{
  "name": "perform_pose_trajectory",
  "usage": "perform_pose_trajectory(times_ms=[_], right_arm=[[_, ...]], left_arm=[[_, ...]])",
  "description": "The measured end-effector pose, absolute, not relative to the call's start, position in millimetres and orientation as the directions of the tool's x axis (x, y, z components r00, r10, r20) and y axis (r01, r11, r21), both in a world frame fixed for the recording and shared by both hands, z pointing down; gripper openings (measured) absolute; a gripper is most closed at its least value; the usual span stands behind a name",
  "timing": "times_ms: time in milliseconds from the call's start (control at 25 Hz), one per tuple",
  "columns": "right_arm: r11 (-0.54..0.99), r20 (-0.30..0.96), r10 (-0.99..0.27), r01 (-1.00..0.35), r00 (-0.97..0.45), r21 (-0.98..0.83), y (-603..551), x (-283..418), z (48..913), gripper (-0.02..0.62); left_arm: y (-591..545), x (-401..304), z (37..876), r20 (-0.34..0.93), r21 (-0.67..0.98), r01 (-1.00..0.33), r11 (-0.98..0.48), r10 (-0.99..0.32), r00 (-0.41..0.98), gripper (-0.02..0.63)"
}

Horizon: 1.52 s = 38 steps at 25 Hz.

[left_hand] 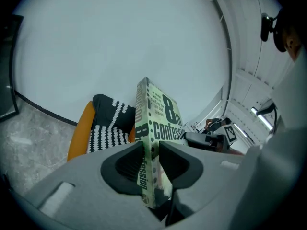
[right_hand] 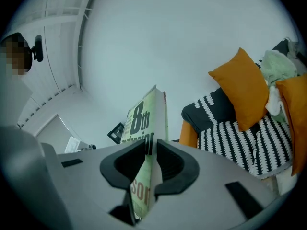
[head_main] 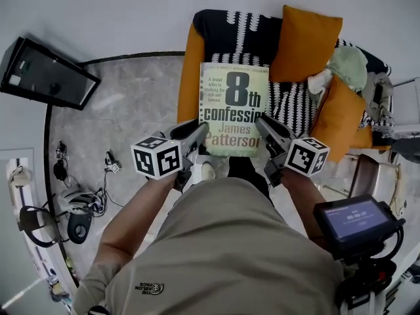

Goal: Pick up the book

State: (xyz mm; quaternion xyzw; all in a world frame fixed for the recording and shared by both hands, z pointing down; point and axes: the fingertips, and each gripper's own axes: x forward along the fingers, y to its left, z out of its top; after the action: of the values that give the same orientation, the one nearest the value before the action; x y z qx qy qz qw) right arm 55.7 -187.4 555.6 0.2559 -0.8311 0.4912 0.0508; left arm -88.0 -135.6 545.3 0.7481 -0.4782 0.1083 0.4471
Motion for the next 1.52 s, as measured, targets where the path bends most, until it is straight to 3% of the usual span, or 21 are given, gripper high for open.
perform_pose_trajectory(times_ms=[1520], right_arm=[[0.395,0.332,-0.397,-0.486,-0.856,-0.779,-187,57,546,0.081]], left_arm=[[-137,-88,544,0.592,0.585,-0.799,-0.137,-0.601,0.537,0.109]])
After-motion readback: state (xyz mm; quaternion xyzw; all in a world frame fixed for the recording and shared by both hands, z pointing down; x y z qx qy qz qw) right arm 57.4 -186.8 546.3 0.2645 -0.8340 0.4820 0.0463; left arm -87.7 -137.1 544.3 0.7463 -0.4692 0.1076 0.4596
